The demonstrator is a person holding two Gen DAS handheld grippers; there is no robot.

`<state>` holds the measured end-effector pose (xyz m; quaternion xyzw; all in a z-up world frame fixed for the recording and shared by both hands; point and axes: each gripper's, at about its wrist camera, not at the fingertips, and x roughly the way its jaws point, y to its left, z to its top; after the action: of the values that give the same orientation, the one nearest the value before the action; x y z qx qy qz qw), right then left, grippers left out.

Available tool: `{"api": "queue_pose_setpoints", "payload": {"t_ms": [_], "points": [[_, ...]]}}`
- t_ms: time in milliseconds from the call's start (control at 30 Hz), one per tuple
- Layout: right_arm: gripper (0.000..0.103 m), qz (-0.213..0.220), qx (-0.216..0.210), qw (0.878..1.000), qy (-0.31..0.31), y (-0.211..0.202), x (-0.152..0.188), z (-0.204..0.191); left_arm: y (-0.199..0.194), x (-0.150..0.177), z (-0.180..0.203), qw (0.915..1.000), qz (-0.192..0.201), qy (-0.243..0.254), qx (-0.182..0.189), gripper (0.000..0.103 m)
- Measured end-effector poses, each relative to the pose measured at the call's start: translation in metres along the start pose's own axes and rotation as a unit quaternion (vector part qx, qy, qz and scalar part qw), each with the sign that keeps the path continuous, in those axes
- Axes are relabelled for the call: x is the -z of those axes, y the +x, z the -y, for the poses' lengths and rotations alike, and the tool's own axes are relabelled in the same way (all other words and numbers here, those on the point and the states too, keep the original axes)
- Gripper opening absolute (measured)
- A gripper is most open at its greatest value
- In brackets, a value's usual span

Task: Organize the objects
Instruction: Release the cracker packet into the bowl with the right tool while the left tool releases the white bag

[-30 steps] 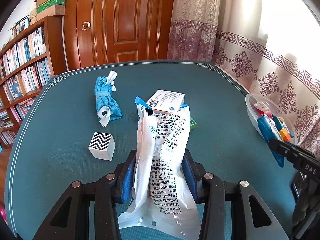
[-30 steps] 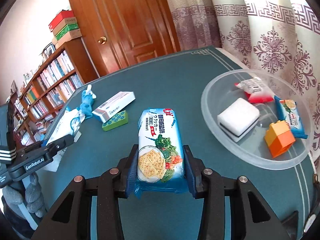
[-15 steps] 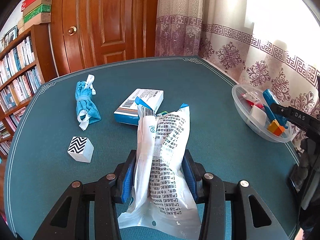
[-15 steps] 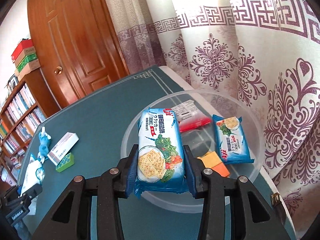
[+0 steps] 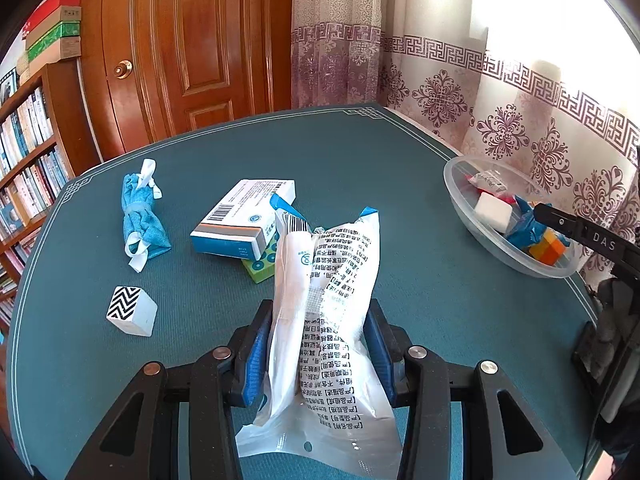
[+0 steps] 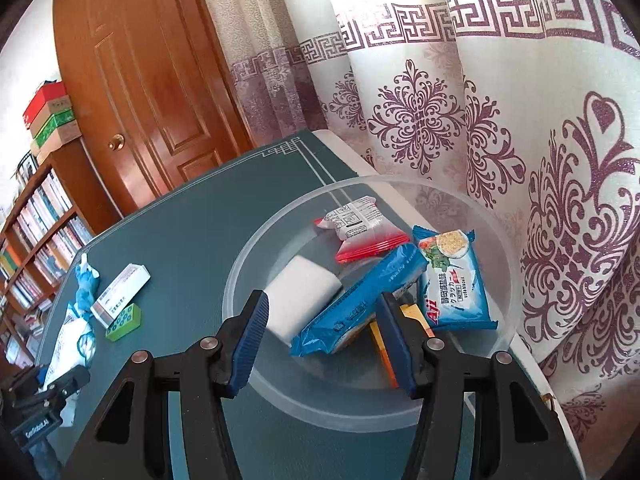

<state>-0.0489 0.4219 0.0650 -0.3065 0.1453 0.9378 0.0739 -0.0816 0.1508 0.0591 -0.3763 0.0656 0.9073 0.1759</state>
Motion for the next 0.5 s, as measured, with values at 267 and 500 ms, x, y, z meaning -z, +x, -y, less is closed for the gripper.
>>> {"api": "queue_pose_setpoints", "payload": {"t_ms": [267, 500], "points": [[0.057, 0.001, -0.018, 1.0, -0.008, -0.006, 0.004, 0.009, 0.004, -0.015, 0.034, 0.9993, 0.006, 0.032, 0.02, 0.047], [0.057, 0.015, -0.013, 1.0, -0.023, -0.018, 0.009, 0.012, 0.015, -0.037, 0.06, 0.9978, 0.004, 0.046, 0.048, 0.047]]}}
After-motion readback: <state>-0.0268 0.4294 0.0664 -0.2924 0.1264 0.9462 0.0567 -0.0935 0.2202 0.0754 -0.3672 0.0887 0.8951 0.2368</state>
